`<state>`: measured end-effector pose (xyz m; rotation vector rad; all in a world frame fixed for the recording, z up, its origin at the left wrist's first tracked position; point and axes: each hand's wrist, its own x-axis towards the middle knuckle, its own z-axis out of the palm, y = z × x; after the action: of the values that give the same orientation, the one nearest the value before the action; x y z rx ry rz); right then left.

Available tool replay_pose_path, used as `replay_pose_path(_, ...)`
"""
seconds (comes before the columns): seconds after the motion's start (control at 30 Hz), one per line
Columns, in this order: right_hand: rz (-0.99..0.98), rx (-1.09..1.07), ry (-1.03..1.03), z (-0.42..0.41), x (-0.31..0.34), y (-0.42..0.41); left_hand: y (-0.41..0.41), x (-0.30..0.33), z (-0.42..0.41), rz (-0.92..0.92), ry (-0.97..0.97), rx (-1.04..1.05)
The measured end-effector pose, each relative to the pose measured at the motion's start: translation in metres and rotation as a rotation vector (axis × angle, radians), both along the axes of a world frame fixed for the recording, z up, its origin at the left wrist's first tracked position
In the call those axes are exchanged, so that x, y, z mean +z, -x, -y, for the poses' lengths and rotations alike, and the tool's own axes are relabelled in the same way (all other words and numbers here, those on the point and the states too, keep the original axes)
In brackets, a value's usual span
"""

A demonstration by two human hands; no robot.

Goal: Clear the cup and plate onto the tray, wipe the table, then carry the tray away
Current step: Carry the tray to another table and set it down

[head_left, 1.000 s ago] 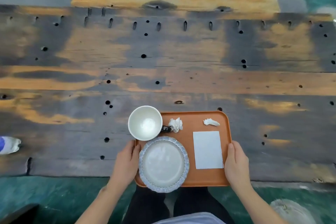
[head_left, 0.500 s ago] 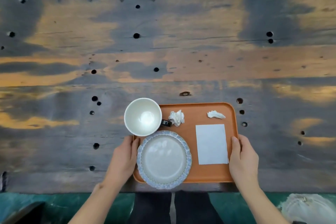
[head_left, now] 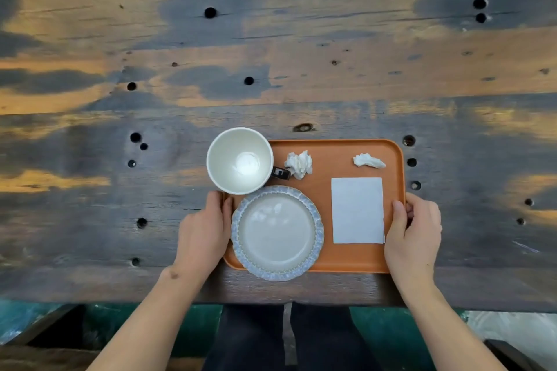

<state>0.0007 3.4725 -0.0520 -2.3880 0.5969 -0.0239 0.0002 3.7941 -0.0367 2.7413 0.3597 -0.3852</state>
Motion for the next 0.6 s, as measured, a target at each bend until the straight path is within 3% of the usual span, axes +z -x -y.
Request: replay_pose_path(0.6, -0.009, 0.016, 0.081, 0.001, -0.007, 0.000, 0.013, -0.019, -0.005, 0.278, -0.071, -0.071)
